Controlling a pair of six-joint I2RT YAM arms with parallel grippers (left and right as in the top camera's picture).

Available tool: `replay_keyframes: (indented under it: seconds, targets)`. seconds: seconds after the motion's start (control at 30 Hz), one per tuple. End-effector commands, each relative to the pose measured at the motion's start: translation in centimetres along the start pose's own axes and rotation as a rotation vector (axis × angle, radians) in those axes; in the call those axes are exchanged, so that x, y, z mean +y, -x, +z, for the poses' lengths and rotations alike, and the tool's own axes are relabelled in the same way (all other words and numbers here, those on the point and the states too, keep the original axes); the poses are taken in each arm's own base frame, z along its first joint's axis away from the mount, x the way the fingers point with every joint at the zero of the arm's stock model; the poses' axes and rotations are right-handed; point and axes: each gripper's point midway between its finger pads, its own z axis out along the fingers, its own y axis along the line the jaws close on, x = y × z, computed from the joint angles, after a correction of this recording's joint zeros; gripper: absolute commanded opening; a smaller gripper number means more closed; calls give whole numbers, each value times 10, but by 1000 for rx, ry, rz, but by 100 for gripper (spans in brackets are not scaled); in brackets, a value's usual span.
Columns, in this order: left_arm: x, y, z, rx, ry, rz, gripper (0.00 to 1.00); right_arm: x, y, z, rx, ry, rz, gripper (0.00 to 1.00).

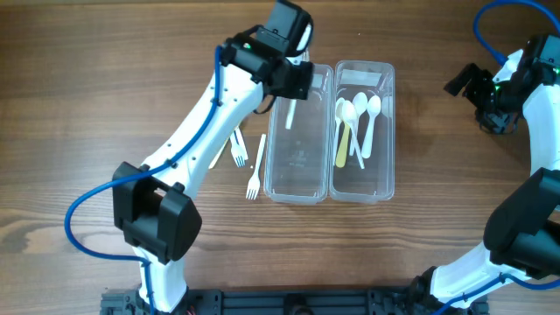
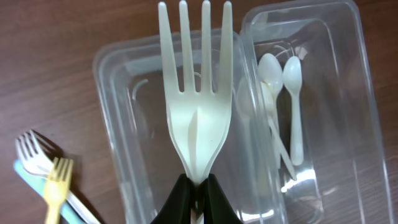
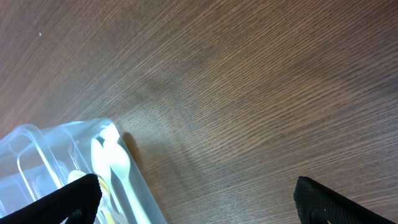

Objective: Pack container

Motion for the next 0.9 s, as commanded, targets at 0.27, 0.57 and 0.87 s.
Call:
replay_keyframes:
  seconds: [0.27, 0.57, 0.87]
  targets:
    - [-1, -37, 49, 148, 23, -34, 17, 3, 1, 3, -1, 14, -4, 100]
    - [14, 5, -34, -60, 39, -61, 46, 4, 2, 3, -7, 16, -6, 100]
    - [162, -57, 7, 208, 267, -101, 55, 4, 2, 3, -7, 17, -8, 100]
